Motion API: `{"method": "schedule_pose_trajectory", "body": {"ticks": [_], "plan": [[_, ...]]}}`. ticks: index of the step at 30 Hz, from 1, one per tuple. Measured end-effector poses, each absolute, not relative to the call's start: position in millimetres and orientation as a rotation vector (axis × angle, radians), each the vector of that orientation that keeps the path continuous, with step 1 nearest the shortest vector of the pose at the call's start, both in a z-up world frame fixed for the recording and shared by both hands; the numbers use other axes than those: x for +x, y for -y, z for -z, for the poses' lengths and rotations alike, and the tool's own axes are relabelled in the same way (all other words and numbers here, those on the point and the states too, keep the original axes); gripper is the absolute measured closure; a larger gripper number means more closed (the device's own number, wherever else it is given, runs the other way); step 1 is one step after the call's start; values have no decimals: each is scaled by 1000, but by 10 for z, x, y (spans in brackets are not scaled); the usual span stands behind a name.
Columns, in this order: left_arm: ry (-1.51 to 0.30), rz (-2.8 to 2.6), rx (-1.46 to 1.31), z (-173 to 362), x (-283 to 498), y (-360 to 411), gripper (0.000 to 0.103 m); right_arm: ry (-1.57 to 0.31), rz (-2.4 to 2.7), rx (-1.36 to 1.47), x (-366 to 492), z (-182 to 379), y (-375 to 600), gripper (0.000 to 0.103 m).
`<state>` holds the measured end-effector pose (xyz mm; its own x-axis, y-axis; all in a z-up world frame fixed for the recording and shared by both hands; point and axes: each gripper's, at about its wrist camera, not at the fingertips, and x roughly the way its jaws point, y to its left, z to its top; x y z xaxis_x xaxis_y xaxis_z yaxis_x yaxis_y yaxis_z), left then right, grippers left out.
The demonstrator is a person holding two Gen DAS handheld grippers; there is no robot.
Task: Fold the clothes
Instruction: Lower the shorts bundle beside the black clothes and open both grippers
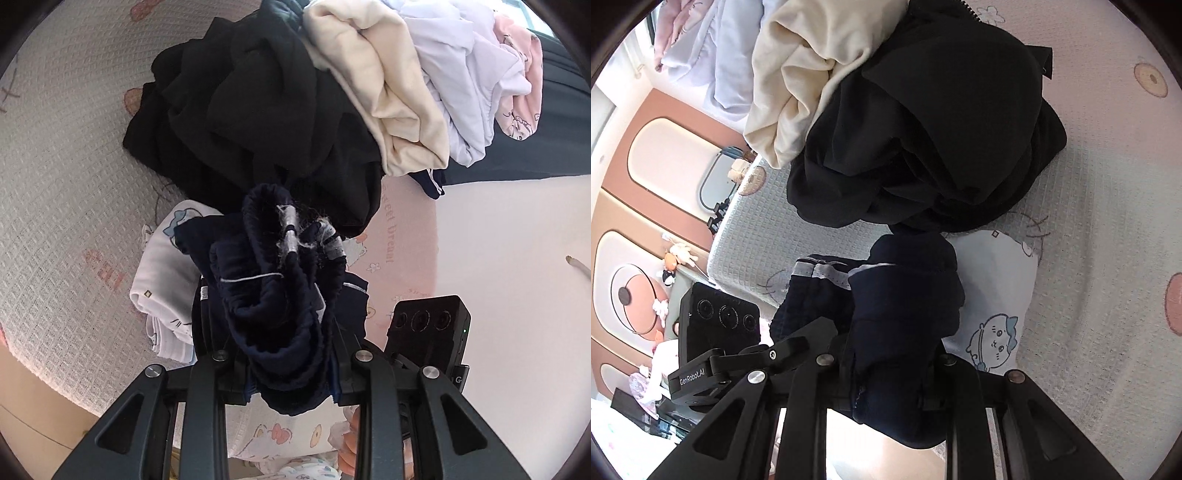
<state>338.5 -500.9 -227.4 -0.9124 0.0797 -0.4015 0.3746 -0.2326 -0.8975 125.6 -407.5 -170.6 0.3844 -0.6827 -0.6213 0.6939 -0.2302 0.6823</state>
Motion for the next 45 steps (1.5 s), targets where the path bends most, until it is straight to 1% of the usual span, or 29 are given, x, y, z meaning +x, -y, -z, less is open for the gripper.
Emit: {"method": "schedule_pose_trajectory", "body": {"ticks": [4, 10, 13, 14, 16, 20, 22, 23, 24, 25, 26, 27, 28, 29, 30, 35, 37, 40, 41, 42, 43, 44, 45], "plan": [[-1830, 2254, 545, 2351, 3342, 5085, 78, -10, 1261, 1293, 1170, 1756, 4138, 82], [-1769, 2301, 537, 2304, 3230, 5211, 78, 27, 1245, 1285, 1037, 1770, 4161, 82], [-1719, 2274, 636, 2483, 3129, 5254, 78, -2, 1312, 1346, 952, 1940, 4134, 82], [-1669, 2266, 679, 2538, 3100, 5255, 78, -19, 1331, 1352, 947, 1972, 4132, 80], [-1578, 2264, 723, 2587, 3070, 5240, 78, -61, 1357, 1334, 984, 1981, 4147, 80], [-1532, 2254, 751, 2587, 3034, 5264, 78, -132, 1400, 1303, 1040, 1999, 4175, 80], [-1527, 2244, 791, 2552, 3009, 5310, 76, -115, 1401, 1319, 1006, 2014, 4161, 76], [-1524, 2236, 814, 2533, 3001, 5329, 74, -110, 1410, 1325, 986, 2024, 4145, 68], [-1513, 2218, 835, 2509, 2999, 5344, 72, -121, 1437, 1330, 968, 2036, 4124, 51], [-1500, 2196, 856, 2483, 2999, 5358, 65, -144, 1475, 1336, 951, 2049, 4104, 39], [-1466, 2184, 858, 2436, 3009, 5356, 58, -166, 1514, 1342, 934, 2062, 4085, 24], [-1423, 2175, 852, 2379, 3025, 5348, 55, -172, 1534, 1345, 916, 2068, 4059, 24], [-1377, 2183, 833, 2308, 3045, 5332, 43, -161, 1534, 1345, 898, 2068, 4027, 24], [-1335, 2190, 826, 2245, 3053, 5317, 28, -147, 1537, 1347, 880, 2061, 3991, 24], [-1295, 2194, 827, 2188, 3053, 5303, 25, -133, 1543, 1350, 863, 2048, 3953, 24], [-1217, 2219, 845, 1959, 3019, 5278, 25, -99, 1572, 1328, 857, 1940, 3755, 24], [-1174, 2239, 825, 1891, 2979, 5266, 25, -55, 1573, 1311, 845, 1884, 3665, 24], [-1098, 2227, 803, 1862, 2797, 5037, 25, 9, 1589, 1309, 770, 1830, 3609, 25], [-1091, 2213, 809, 1877, 2710, 5078, 25, 20, 1593, 1316, 747, 1826, 3616, 28], [-1089, 2199, 818, 1895, 2594, 5133, 25, 27, 1592, 1322, 726, 1826, 3635, 38], [-1086, 2185, 828, 1912, 2479, 5187, 25, 24, 1585, 1323, 698, 1843, 3671, 44], [-1093, 2173, 837, 1928, 2441, 5171, 28, 14, 1579, 1321, 660, 1874, 3710, 53], [-1100, 2162, 842, 1957, 2438, 5167, 32, -10, 1576, 1313, 655, 1895, 3742, 59]]}}
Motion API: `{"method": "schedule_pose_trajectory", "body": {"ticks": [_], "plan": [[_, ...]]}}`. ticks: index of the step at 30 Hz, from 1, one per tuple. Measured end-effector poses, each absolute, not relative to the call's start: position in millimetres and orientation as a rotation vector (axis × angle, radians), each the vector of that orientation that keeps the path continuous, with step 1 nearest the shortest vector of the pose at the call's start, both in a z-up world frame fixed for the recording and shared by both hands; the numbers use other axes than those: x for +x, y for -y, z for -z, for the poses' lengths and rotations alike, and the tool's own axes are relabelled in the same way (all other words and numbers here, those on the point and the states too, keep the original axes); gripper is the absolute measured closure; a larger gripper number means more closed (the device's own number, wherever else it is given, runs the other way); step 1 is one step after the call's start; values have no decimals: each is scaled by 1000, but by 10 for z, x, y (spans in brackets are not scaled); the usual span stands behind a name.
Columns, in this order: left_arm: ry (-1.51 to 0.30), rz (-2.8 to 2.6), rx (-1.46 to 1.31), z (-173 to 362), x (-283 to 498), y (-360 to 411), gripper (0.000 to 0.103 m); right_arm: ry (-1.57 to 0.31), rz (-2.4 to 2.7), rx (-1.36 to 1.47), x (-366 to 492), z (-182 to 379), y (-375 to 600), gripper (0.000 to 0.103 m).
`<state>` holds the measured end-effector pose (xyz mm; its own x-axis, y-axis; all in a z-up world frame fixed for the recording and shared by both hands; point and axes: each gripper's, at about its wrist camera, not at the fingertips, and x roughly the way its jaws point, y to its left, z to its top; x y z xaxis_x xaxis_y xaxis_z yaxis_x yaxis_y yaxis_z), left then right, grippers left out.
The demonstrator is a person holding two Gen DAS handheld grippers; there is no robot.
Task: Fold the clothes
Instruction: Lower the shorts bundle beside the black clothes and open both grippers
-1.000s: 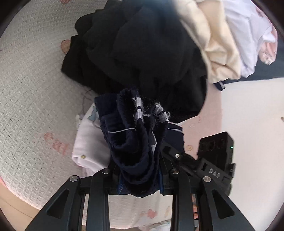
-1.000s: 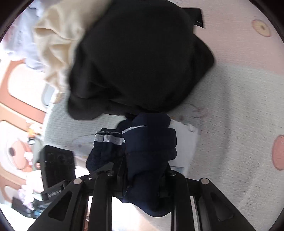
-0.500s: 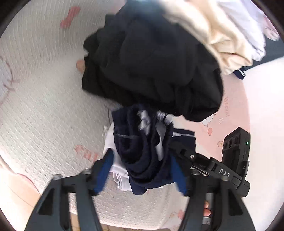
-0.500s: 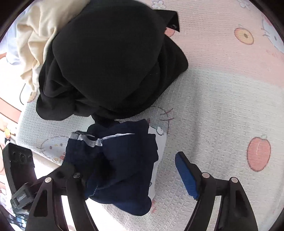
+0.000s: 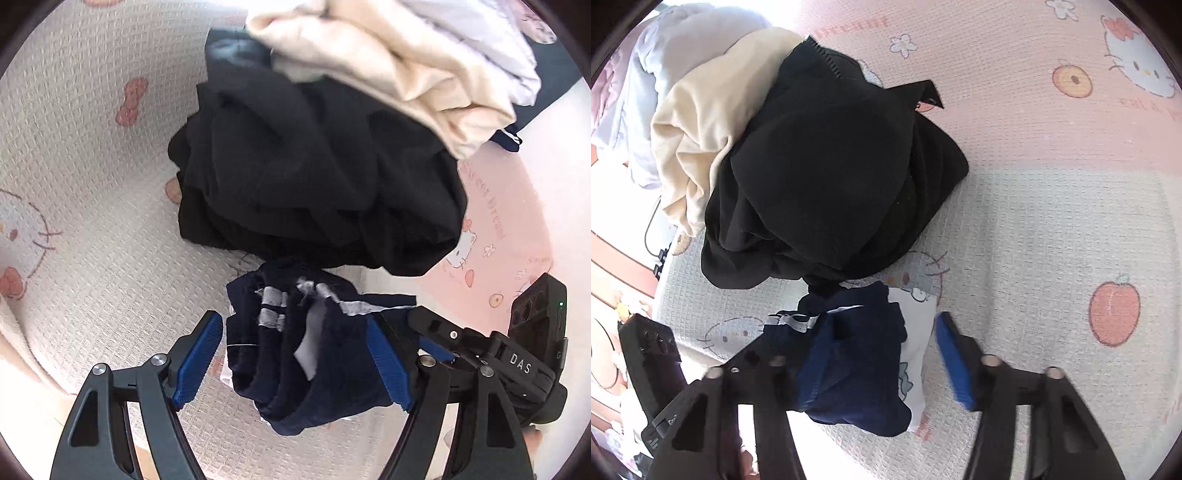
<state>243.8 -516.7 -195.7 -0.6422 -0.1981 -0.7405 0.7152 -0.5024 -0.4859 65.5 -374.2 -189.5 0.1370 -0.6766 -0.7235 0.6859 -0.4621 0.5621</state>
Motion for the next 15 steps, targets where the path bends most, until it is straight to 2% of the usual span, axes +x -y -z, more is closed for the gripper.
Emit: {"method": "schedule_pose_trajectory", "body": {"ticks": [1, 2, 4, 10, 14, 15], "plan": [[-1106, 2151, 845, 1992, 2434, 5182, 43, -48, 1575, 1300, 683, 1906, 3766, 63], [-1111, 2139, 848, 2026, 2432, 5197, 52, -85, 1574, 1286, 711, 1917, 3790, 76], [-1096, 2130, 861, 2083, 2403, 5211, 58, -153, 1574, 1262, 756, 1936, 3835, 78], [-917, 2138, 968, 2074, 2175, 5105, 57, -219, 1634, 1325, 601, 2041, 3899, 78], [-841, 2111, 998, 2052, 2015, 5030, 56, -160, 1612, 1334, 444, 2128, 3746, 78], [-841, 2101, 1005, 2040, 1982, 5022, 56, -139, 1611, 1325, 417, 2118, 3687, 75]]}}
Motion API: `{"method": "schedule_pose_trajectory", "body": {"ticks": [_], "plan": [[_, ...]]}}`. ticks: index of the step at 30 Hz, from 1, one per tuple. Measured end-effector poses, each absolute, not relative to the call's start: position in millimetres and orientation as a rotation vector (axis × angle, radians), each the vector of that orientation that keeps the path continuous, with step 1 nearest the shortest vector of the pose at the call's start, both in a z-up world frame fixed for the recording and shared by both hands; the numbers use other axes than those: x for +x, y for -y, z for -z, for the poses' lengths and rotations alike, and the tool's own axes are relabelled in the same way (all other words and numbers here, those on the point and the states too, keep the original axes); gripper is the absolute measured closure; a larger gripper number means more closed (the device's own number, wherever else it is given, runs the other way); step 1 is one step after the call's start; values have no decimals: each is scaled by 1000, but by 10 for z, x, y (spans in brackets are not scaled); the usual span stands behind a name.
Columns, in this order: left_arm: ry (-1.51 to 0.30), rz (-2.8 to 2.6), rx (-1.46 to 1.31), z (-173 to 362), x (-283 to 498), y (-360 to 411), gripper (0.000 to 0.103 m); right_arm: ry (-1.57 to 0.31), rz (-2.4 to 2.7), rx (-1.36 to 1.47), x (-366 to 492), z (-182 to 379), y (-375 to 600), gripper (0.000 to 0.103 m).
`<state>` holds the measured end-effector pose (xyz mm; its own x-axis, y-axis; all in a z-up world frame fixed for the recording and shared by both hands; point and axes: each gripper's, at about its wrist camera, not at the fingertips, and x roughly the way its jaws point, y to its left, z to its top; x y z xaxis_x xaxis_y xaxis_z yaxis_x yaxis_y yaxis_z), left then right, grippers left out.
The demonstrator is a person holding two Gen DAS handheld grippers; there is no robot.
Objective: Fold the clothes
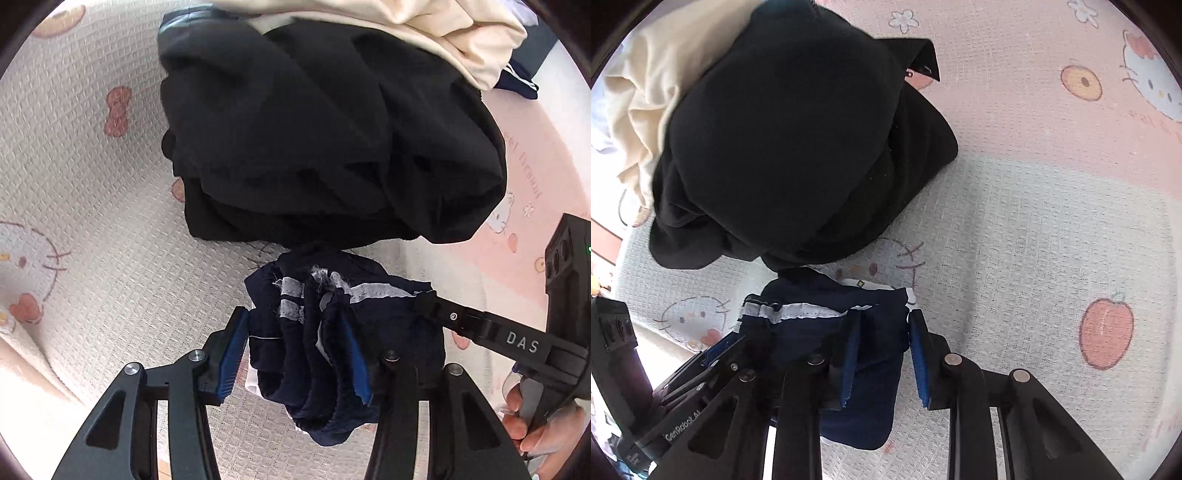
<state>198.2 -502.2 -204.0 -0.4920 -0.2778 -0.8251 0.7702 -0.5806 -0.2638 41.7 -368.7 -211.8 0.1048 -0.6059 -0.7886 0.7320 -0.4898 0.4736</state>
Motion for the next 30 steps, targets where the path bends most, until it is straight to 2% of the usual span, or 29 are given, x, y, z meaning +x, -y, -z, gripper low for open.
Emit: {"method": "schedule_pose_trajectory", "body": {"ticks": [1, 3, 6, 10, 12, 16, 19, 24, 26, 30], "plan": [[-856, 2094, 1013, 2017, 1975, 5027, 55, -122, 1621, 1316, 454, 2091, 3706, 70], [-884, 2087, 1012, 1931, 2086, 4981, 55, -115, 1664, 1274, 523, 1975, 3659, 39], [-901, 2096, 987, 1742, 2400, 4821, 55, -93, 1724, 1194, 604, 1709, 3451, 38], [-765, 2141, 951, 1444, 2469, 4546, 54, -11, 1761, 1138, 625, 1414, 3080, 37], [-680, 2164, 947, 1306, 2481, 4365, 54, -37, 1788, 1103, 652, 1276, 2945, 32], [-546, 2196, 947, 1054, 2500, 3961, 53, -135, 1808, 1048, 761, 882, 2872, 31], [-504, 2213, 968, 1161, 2385, 3863, 51, -214, 1758, 1024, 859, 755, 2881, 27], [-390, 2236, 947, 799, 2555, 3487, 37, -335, 1752, 926, 1133, 484, 2655, 27], [-382, 2234, 902, 601, 2692, 3375, 23, -390, 1762, 890, 1259, 401, 2601, 27], [-394, 2191, 858, 334, 2901, 3248, 21, -393, 1775, 871, 1385, 244, 2476, 26]]}}
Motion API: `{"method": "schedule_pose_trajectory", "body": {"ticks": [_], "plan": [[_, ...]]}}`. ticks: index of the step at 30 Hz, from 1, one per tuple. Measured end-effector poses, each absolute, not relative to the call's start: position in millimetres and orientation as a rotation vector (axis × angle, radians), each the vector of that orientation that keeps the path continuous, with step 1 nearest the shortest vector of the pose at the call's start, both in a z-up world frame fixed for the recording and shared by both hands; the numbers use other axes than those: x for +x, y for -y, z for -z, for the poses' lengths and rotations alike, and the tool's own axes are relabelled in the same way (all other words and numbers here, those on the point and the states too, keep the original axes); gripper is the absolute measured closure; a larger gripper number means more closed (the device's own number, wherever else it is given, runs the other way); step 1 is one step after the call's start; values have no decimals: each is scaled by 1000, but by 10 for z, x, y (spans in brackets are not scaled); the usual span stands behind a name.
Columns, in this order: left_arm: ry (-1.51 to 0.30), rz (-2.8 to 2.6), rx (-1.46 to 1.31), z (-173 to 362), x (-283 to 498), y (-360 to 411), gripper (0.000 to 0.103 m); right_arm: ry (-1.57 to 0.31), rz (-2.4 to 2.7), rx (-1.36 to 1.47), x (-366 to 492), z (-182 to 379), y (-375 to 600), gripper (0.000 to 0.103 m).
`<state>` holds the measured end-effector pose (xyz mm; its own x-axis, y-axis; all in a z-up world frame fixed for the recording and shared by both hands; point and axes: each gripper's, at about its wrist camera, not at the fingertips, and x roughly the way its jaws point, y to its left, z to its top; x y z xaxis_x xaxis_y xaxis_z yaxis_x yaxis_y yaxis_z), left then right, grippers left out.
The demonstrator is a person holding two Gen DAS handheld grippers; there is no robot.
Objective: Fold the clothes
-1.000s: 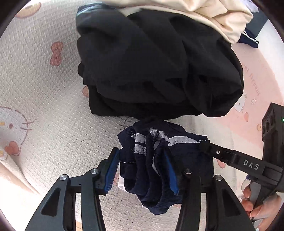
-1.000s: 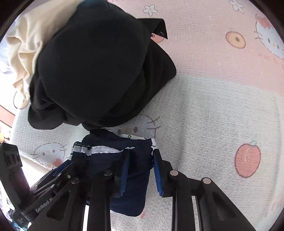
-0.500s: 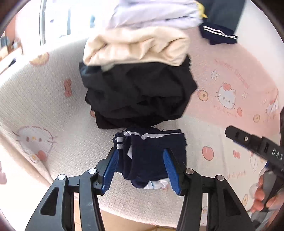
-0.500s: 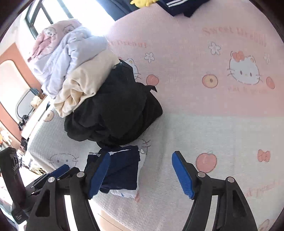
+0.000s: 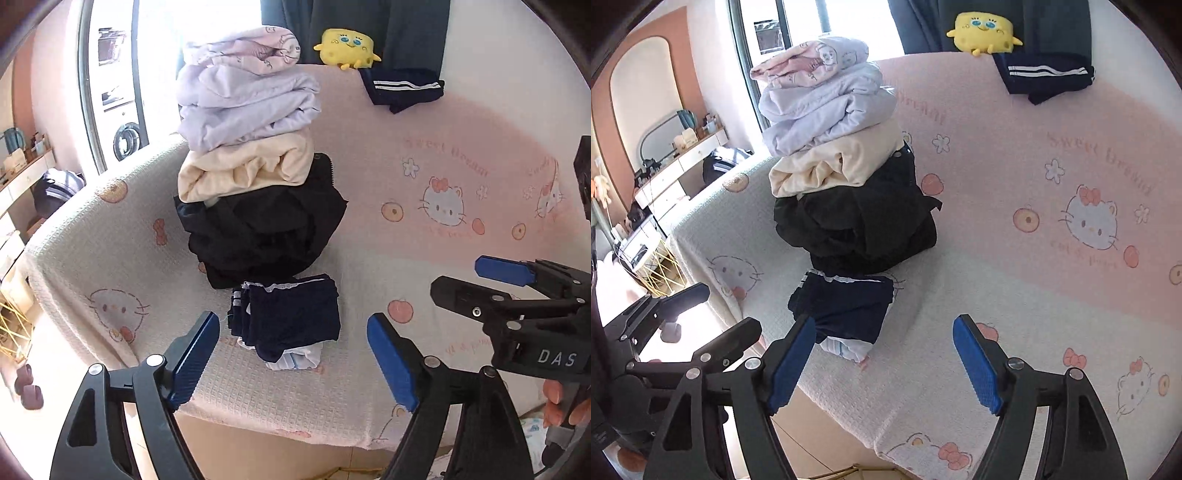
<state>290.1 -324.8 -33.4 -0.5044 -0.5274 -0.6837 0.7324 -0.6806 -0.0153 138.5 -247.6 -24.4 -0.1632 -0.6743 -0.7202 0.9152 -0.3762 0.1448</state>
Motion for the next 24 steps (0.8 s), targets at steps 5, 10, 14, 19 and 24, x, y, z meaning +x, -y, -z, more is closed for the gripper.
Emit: {"method": "schedule_pose_trajectory", "body": {"ticks": [5, 10, 14, 19, 24], "plan": [[-359, 2124, 840, 193, 3029, 3140, 21, -431, 1798, 875, 1484, 112, 2362, 26], [-360, 2089, 831, 7, 3219, 3073, 21, -481, 1813, 894, 1630, 1, 2234, 26], [-384, 2071, 823, -117, 3310, 3043, 21, -544, 1832, 842, 1771, -112, 2123, 26], [-374, 2056, 835, -153, 3320, 3020, 21, -528, 1825, 831, 1795, -144, 2042, 26], [-319, 2032, 881, -89, 3228, 2966, 21, -473, 1807, 869, 1741, -137, 1989, 26]]}}
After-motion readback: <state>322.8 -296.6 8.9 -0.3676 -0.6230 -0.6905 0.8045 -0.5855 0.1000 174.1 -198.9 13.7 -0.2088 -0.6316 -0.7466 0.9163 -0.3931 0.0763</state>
